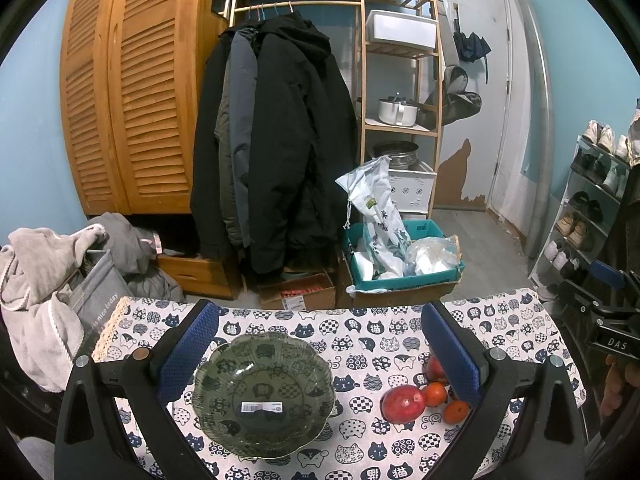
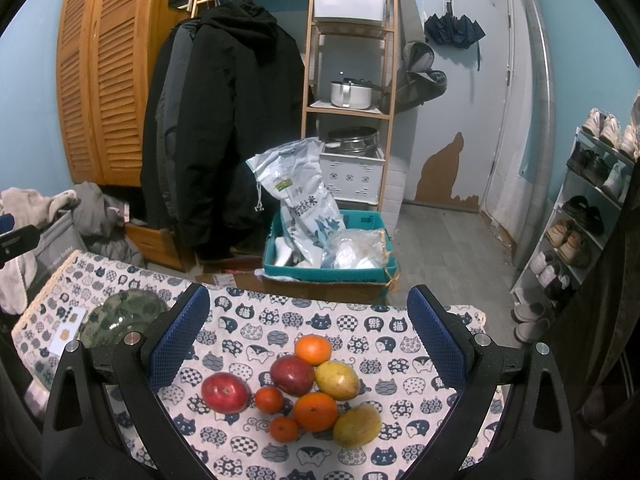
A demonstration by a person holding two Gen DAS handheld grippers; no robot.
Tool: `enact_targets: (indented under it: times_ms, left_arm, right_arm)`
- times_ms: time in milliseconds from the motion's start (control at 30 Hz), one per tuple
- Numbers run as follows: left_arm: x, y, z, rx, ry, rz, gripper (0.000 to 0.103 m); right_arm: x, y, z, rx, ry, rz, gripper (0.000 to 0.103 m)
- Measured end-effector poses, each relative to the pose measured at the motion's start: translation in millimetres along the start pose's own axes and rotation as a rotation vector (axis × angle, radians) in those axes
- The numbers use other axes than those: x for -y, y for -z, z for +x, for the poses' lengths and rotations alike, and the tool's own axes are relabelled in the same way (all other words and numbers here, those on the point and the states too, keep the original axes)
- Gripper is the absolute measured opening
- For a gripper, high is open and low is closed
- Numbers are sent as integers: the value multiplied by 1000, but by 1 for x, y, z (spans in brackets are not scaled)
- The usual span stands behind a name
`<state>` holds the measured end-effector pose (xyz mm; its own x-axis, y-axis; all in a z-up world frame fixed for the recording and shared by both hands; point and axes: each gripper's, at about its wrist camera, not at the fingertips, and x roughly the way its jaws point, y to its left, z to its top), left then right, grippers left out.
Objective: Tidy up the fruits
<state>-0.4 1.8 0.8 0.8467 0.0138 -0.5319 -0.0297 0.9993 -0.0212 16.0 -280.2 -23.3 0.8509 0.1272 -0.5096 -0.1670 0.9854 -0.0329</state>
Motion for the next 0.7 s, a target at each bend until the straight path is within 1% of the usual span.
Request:
enact_targets:
  times_ms: [700]
  left_arm:
    - [1, 1, 0, 2, -1, 1, 102]
  right_arm:
    - [0, 0, -1, -1, 0, 0, 97]
